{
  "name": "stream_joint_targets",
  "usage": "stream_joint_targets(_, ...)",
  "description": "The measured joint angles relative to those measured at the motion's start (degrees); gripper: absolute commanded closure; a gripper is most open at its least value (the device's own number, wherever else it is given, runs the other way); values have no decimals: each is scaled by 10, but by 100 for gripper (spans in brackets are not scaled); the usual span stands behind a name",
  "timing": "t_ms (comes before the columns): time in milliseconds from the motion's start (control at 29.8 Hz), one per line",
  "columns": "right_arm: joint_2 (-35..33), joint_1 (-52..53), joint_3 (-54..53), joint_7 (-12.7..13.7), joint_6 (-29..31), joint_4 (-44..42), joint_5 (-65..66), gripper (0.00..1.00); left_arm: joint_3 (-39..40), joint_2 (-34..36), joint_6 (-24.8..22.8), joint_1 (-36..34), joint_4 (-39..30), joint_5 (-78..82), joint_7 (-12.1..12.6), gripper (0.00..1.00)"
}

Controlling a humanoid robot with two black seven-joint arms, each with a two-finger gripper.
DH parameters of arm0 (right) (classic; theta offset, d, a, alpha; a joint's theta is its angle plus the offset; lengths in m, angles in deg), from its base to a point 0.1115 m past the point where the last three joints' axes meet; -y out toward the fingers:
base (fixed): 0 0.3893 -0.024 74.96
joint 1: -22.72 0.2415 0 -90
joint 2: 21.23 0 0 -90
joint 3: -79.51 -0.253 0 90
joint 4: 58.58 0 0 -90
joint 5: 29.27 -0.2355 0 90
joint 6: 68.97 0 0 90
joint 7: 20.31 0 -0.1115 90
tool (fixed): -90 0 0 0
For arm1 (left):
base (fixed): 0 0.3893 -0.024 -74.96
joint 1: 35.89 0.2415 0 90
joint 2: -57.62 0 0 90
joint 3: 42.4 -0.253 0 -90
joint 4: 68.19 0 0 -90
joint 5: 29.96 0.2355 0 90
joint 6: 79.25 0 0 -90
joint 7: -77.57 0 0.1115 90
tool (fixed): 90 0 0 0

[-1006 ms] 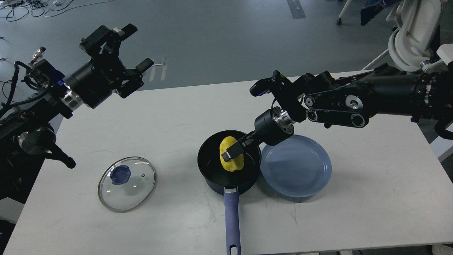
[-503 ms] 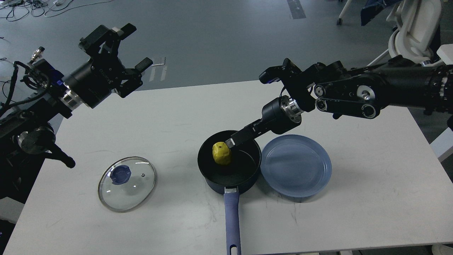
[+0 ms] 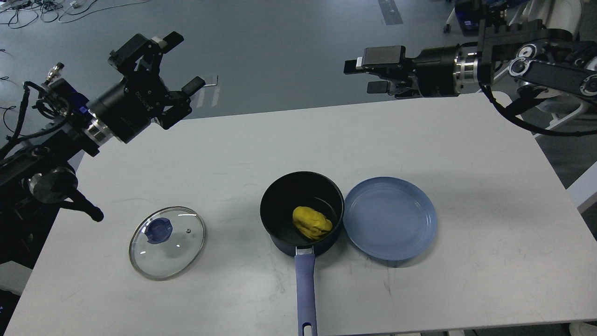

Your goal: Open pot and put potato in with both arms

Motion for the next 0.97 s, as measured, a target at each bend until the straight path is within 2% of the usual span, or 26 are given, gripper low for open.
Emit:
stream_joint_targets(168, -16, -105, -114, 0, 0, -27, -81, 0, 2, -1, 7, 4, 0, -2, 0, 2)
stream_joint_targets(436, -6, -248, -266, 0, 0, -51, -208, 0, 3, -20, 12, 27, 9, -18, 0, 2)
stream_joint_targets(704, 6, -354, -324, 0, 0, -55, -253, 0, 31, -53, 9, 86, 16, -45, 0, 2)
stream_joint_targets(973, 16, -409, -346, 0, 0, -55, -253, 0, 44, -74, 8, 118, 31, -46, 0, 2)
